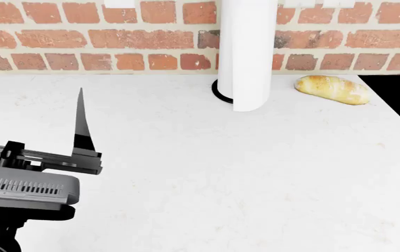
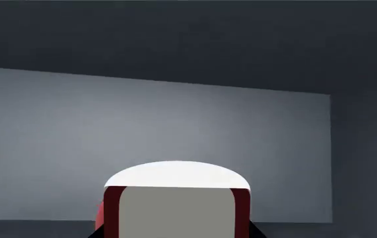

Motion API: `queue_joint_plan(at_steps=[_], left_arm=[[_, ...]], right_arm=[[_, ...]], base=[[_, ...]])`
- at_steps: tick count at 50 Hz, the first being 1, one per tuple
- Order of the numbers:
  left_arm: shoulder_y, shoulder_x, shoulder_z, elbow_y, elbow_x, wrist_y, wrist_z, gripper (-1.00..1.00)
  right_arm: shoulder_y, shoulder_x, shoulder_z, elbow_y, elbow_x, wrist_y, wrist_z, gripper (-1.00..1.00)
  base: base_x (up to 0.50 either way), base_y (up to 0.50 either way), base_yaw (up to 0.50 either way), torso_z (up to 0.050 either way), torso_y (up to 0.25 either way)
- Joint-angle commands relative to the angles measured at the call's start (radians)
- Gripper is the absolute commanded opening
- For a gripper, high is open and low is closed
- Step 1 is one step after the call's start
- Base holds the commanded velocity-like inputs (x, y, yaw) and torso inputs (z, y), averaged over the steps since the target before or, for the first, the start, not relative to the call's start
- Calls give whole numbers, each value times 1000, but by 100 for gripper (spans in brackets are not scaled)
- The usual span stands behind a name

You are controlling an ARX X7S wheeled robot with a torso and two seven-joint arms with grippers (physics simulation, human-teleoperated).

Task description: A wet mug is on the counter and needs to be dried. Pick it up and place it upside down in the open cabinet.

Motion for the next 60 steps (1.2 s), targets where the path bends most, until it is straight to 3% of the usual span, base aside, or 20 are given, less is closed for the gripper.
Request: queue_joint_plan(at_steps=[1, 10, 31, 50, 51, 60], left_arm=[[17, -1, -3, 1, 6, 6, -7, 100], [35, -8, -14, 5, 4, 9, -15, 100], [38, -6, -15, 1, 11, 6, -16, 100], [42, -10, -23, -1, 10, 10, -14, 100], [42, -11, -25, 0, 9, 9, -14, 100], [43, -16, -34, 7, 1, 3, -15, 100]], right_arm=[[-37, -1, 18, 22, -74, 35, -20, -100], [-77, -2, -24, 22, -32, 32, -14, -100], [-137, 1, 88, 22, -146, 32, -22, -100], [-146, 2, 109, 22, -169, 44, -29, -100], [-145, 1, 108, 22, -168, 46, -30, 100], [-139, 1, 102, 22, -162, 52, -35, 100]], base=[[0, 0, 0, 0, 0], [0, 0, 0, 1, 0], [1, 0, 0, 0, 0], [1, 0, 0, 0, 0], [0, 0, -3, 0, 0], [-1, 0, 0, 0, 0]])
